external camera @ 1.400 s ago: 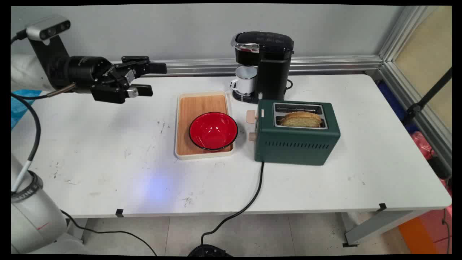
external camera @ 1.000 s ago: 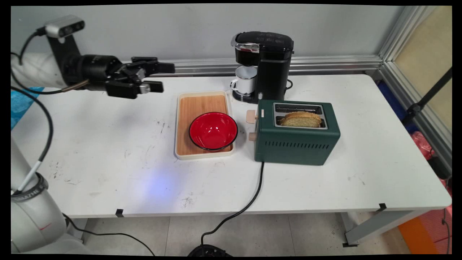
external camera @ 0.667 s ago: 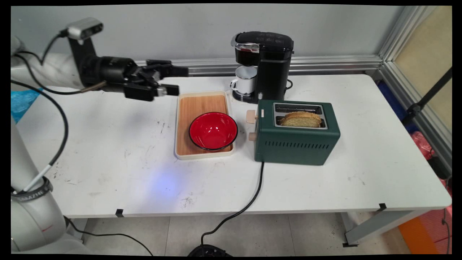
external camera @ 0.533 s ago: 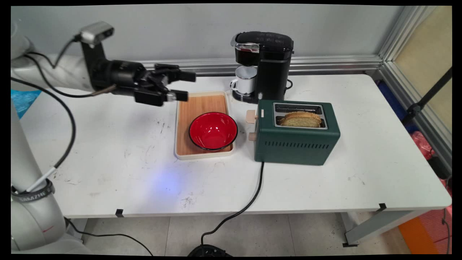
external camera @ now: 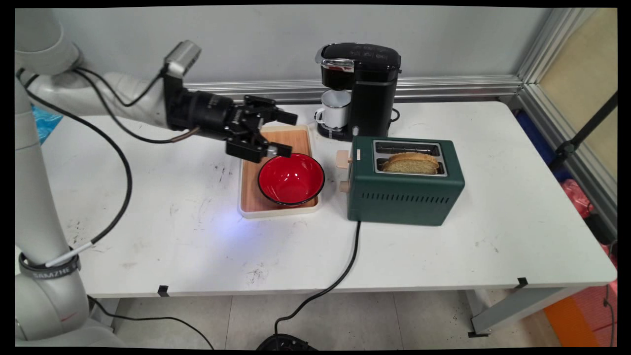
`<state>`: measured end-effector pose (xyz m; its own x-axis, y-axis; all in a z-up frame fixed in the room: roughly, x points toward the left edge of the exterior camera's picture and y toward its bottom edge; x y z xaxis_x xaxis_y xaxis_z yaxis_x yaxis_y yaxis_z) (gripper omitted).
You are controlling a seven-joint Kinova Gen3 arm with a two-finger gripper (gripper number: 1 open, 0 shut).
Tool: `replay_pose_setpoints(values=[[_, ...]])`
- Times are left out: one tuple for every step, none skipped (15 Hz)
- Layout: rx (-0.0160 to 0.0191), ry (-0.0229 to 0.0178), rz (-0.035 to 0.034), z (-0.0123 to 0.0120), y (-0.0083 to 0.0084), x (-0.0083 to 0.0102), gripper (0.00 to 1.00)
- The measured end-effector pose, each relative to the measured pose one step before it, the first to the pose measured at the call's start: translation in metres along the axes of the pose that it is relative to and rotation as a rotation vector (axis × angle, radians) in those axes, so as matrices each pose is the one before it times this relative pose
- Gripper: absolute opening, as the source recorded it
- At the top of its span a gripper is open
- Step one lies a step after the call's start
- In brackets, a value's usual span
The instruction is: Press the toaster switch
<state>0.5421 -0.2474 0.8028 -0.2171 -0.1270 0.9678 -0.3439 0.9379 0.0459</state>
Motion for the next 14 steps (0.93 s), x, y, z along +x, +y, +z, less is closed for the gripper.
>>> replay_pose_setpoints(values=[[0.00500,-0.01500,0.01702,0.00644,-0.00212,0.00268,1.00],[0.00484,-0.01503,0.01172,0.00603,-0.00191,0.00226,1.00],[0.00447,-0.01291,0.00462,0.00452,-0.00146,0.00147,1.00],[0.00248,-0.00939,0.00021,0.00295,-0.00082,0.00082,1.00],[0.00361,-0.01373,-0.00165,0.00408,-0.00118,0.00092,1.00],[0.00184,-0.00861,-0.00218,0.00258,-0.00071,0.00059,1.00],[0.00235,-0.01179,-0.00332,0.00373,-0.00093,0.00092,1.00],[0.00134,-0.00753,-0.00230,0.00231,-0.00057,0.00062,1.00],[0.00105,-0.01027,-0.00363,0.00321,-0.00085,0.00103,0.00],[0.00176,-0.01047,-0.00402,0.00380,-0.00120,0.00142,0.00],[0.00217,-0.00992,-0.00369,0.00362,-0.00119,0.00143,0.00],[0.00235,-0.00741,-0.00445,0.00291,-0.00112,0.00120,0.00],[0.00204,-0.00505,-0.00374,0.00202,-0.00087,0.00066,0.00],[0.00320,-0.00679,-0.00546,0.00291,-0.00128,0.00096,0.00]])
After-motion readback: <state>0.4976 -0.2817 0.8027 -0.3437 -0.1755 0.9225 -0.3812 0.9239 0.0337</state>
